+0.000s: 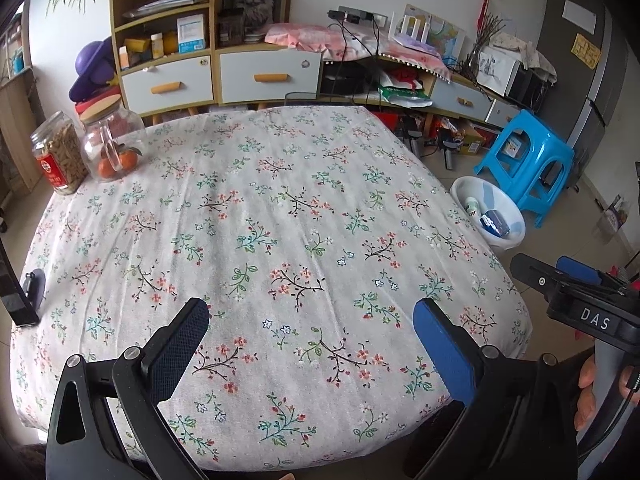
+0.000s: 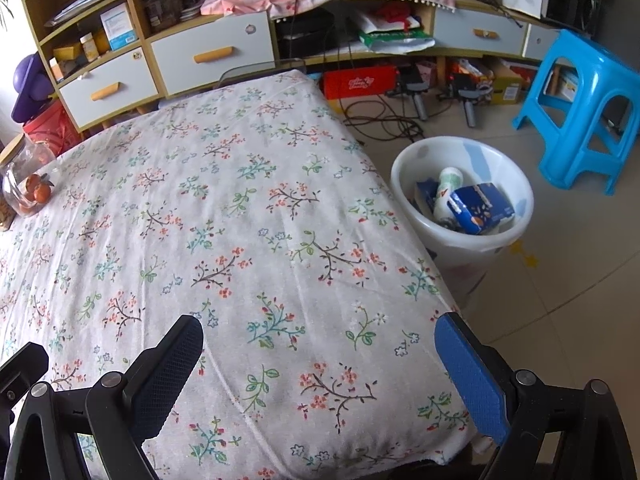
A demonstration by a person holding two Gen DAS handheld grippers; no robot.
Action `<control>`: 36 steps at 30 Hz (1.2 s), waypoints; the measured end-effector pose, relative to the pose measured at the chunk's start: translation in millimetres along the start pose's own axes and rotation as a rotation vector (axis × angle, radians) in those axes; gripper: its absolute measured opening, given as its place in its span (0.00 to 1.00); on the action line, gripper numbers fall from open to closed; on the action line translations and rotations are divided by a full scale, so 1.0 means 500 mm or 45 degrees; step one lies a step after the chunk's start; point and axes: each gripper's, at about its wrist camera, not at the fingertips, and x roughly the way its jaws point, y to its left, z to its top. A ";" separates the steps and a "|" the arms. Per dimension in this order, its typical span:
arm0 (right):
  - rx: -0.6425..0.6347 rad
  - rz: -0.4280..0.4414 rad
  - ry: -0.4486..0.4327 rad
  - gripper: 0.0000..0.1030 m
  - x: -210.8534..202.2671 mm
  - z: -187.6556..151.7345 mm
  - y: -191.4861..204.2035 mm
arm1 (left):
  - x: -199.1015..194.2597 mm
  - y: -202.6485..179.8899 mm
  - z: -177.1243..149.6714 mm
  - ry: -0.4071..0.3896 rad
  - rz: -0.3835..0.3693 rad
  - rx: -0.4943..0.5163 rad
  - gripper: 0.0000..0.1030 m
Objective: Collect trash
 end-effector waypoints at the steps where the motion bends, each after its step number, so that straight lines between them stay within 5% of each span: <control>1: -0.005 -0.001 0.000 0.94 0.000 0.000 0.001 | 0.000 0.000 -0.001 0.000 -0.001 -0.002 1.00; 36: -0.006 -0.003 -0.015 0.94 -0.004 0.002 0.001 | 0.005 0.001 -0.004 0.001 0.005 -0.020 1.00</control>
